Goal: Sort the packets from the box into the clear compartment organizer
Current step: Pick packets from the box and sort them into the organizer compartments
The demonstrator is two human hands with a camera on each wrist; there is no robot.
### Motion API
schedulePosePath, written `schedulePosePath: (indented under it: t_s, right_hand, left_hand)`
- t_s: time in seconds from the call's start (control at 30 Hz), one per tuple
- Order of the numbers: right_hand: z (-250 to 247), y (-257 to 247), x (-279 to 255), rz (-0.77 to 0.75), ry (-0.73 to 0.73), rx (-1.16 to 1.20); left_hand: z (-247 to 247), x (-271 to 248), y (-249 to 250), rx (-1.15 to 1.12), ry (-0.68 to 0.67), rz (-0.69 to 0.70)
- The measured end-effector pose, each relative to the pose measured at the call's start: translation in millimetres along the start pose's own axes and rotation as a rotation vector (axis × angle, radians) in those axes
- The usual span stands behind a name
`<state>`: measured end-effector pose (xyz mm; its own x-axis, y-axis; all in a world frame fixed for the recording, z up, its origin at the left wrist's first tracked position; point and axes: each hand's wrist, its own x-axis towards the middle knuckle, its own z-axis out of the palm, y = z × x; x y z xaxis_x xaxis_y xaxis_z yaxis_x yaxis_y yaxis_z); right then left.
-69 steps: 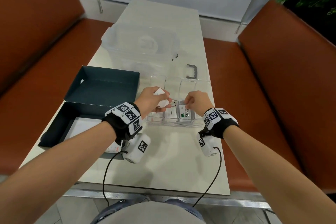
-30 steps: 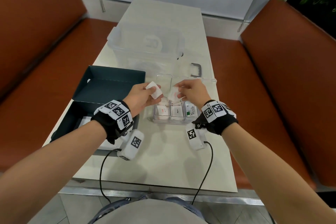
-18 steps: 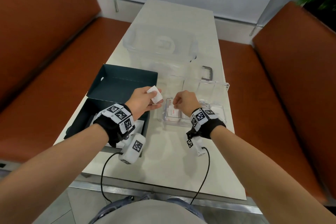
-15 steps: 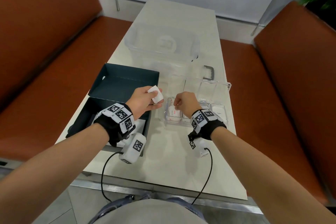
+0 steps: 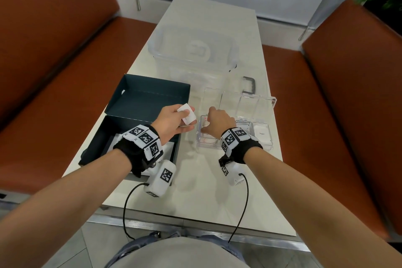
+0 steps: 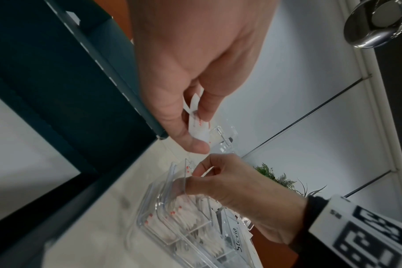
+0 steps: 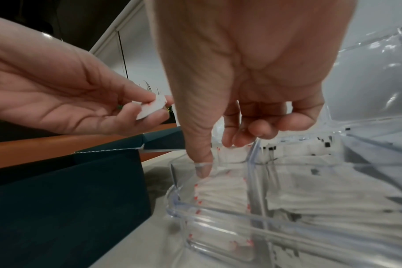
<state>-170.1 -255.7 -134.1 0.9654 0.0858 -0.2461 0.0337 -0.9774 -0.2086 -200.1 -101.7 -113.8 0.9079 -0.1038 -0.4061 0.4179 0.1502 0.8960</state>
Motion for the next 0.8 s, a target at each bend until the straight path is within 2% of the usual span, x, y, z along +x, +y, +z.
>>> schedulePosePath:
  t_s: [0.13,0.27,0.4,0.5,0.57,0.7,0.8]
  right_hand:
    - [-4.8,0.7,-1.7,-0.013,0.020,0.053]
    - [-14.0,8.7,-1.7,-0.095,-0.001,0.107]
    - [-12.5,13.4,-7.1,-0.188,-0.085,-0.142]
    - [-13.7,16.8,-8.3,-0.194,-0.096,-0.145]
    - [-18.8,19.1,-10.1,-0.194,-0.061,-0.070]
    - [-41.4,28.8,-13.3,-0.202,0.119,0.278]
    - [-59.6,37.7,-15.6,-0.200,0.183,0.442]
  left_hand:
    - [-1.6,-0.5,-0.3,-0.010,0.011,-0.009]
    - [-4.2,-0.3,0.5,-0.009,0.015,-0.007]
    - [-4.8,0.9,1.1,0.018,0.039,-0.001]
    - [-4.6,1.8,2.7,0.010,0.018,-0.013]
    - [-3.4,2.0,3.9,0.011,-0.001,-0.013]
    - [2.3,3.6,7.4,0.069,-0.027,0.013]
    - [14.1,7.7,10.8,0.124,-0.047,0.046]
